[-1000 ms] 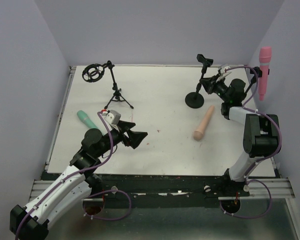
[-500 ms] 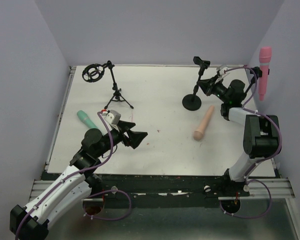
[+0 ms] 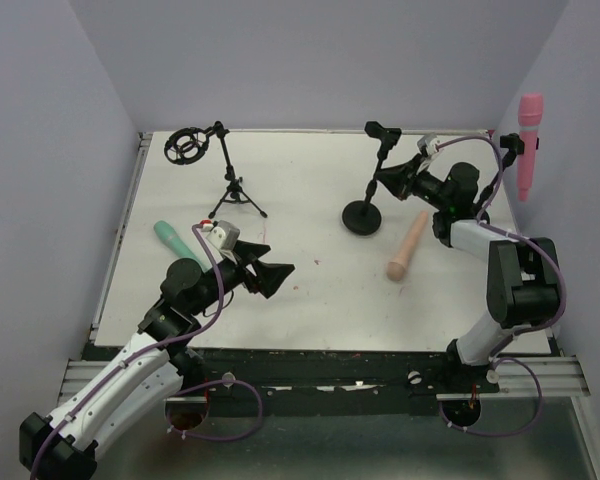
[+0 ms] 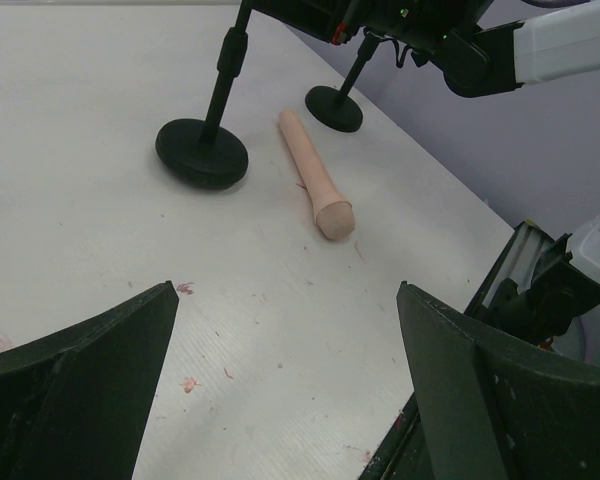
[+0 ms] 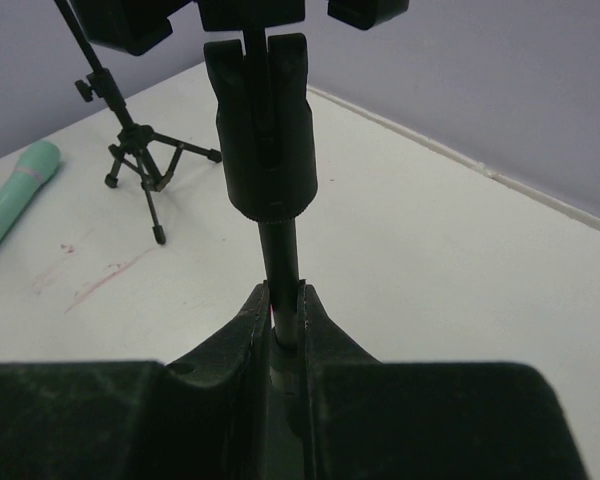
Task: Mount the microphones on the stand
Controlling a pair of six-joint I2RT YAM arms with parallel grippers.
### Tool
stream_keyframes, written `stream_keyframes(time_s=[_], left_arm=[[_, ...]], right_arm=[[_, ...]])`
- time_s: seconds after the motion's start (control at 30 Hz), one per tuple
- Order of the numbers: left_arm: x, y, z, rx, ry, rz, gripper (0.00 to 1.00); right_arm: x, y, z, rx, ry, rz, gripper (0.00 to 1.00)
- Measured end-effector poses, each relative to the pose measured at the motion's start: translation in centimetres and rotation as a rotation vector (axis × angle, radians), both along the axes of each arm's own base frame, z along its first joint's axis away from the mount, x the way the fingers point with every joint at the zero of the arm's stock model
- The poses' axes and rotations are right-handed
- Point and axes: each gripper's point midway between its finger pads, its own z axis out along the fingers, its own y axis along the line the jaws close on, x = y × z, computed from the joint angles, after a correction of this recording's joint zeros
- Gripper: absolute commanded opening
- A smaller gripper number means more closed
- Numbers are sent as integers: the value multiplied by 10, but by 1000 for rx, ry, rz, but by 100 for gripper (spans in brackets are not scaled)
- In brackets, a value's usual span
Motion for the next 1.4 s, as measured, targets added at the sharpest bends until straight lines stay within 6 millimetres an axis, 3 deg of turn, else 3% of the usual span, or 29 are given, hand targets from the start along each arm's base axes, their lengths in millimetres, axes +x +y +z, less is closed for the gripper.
stream_keyframes(time_s=[0.3,0.57,0.73,0.93,1.13,1.4], left_arm=[[-1,1,3,-5,-8,0,99],[-6,5,12,-19,-41,3,99],[-7,6,12,-20,-44,3,99],[-9,7,8,-18,-42,3,99],[-11,8,2,-14,-36,4,99],[-11,9,2,-14,-36,4,99]], right_arm=[[-29,27,13,19,-4,101,11],[-76,77,21,6,-14,258,11],[-101,99,13,-32,-10,350,12],[-119,107,-11,-88,14,419,13],[-133,107,-13,-128,-21,477,18],[-141,106,-18,-166,-37,511,42]])
